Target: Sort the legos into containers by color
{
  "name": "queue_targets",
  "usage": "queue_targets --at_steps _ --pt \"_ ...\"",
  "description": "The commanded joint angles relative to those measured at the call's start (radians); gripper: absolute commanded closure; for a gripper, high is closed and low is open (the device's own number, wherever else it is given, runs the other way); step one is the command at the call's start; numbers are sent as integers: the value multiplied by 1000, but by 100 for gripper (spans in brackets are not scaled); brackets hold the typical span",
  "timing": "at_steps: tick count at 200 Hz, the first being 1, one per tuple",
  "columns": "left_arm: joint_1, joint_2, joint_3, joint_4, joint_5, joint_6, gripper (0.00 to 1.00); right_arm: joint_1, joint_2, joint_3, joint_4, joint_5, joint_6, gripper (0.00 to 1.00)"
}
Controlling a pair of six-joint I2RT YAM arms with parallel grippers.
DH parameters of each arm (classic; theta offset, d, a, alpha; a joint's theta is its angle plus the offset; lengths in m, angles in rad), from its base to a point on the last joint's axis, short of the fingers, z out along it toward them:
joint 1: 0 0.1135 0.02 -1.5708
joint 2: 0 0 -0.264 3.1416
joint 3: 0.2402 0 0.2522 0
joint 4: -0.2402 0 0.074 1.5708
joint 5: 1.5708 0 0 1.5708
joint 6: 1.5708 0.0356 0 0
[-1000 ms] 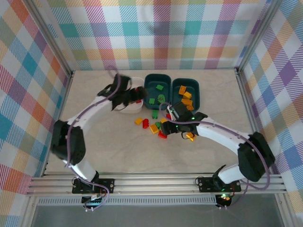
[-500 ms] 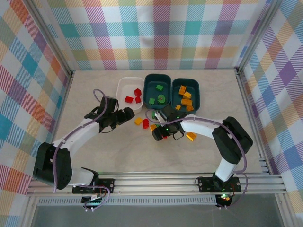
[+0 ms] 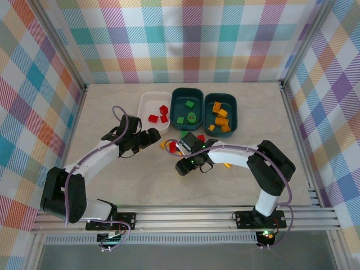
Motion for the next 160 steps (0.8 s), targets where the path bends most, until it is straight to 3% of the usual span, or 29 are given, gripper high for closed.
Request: queue_targets --at_steps 1,43,90,129,160 --pt "10 -17 -15 1 10 19 15 6 -5 10 -51 46 34 27" --pt "10 -19 -27 1 5 15 15 22 73 73 -88 165 70 39" --pt "10 -47 -34 -25 -22 31 15 43 14 52 -82 202 80 60" --pt "19 -58 -55 -59 -150 18 16 48 -123 11 -126 269 109 65" --pt "79 -55 -98 -86 -185 -62 16 47 -139 128 -126 271 93 66"
